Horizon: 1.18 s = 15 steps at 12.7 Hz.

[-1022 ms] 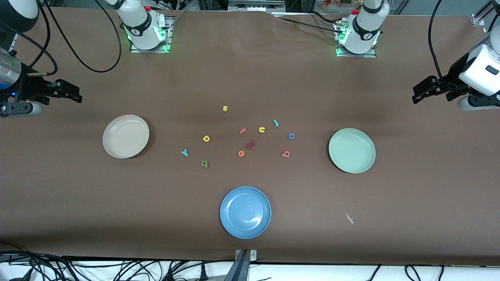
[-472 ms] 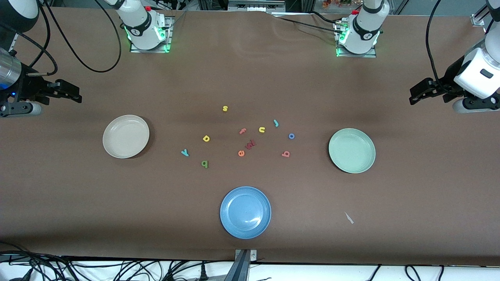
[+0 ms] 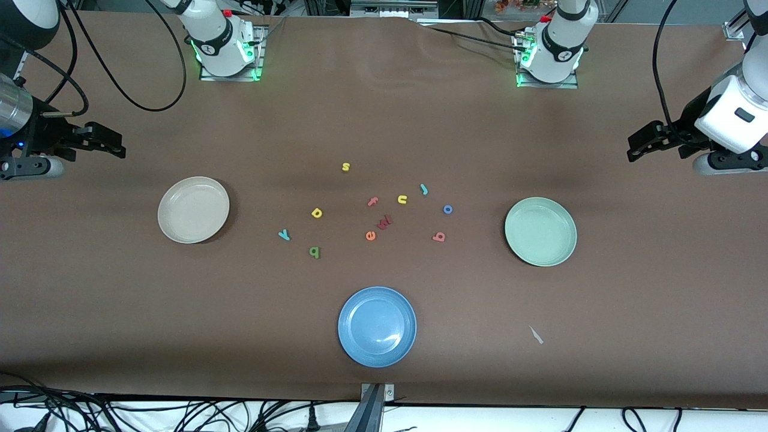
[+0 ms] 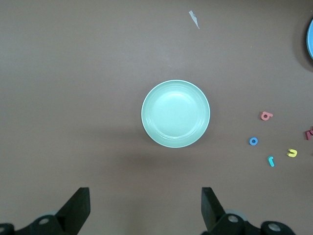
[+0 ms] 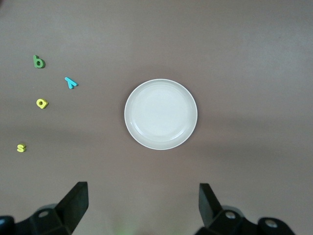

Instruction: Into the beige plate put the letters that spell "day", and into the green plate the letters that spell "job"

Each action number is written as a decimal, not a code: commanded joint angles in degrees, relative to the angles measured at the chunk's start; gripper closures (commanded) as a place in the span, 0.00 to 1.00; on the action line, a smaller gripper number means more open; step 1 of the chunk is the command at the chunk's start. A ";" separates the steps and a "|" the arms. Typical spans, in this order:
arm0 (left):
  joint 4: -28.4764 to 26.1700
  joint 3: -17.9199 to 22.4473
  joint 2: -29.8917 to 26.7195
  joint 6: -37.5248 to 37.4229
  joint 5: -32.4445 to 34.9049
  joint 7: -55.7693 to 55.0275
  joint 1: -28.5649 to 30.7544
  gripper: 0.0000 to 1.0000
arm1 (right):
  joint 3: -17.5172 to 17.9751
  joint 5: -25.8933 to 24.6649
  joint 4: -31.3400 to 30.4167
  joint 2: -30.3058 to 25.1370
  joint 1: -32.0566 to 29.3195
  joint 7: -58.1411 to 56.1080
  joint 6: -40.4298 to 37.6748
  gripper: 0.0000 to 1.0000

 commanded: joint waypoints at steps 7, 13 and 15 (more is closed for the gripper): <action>1.76 -0.17 7.95 0.31 -3.18 -9.39 -9.40 0.00 | 0.42 -0.37 0.76 0.09 -0.05 0.82 -0.99 0.00; 1.50 -0.17 20.15 14.79 -4.14 -19.48 -20.65 0.00 | 0.77 -0.02 0.50 0.71 0.39 0.99 -1.08 0.00; 1.24 -0.17 24.20 19.28 -4.32 -25.55 -23.46 0.00 | 0.86 -0.02 0.41 1.32 2.57 0.99 -1.25 0.00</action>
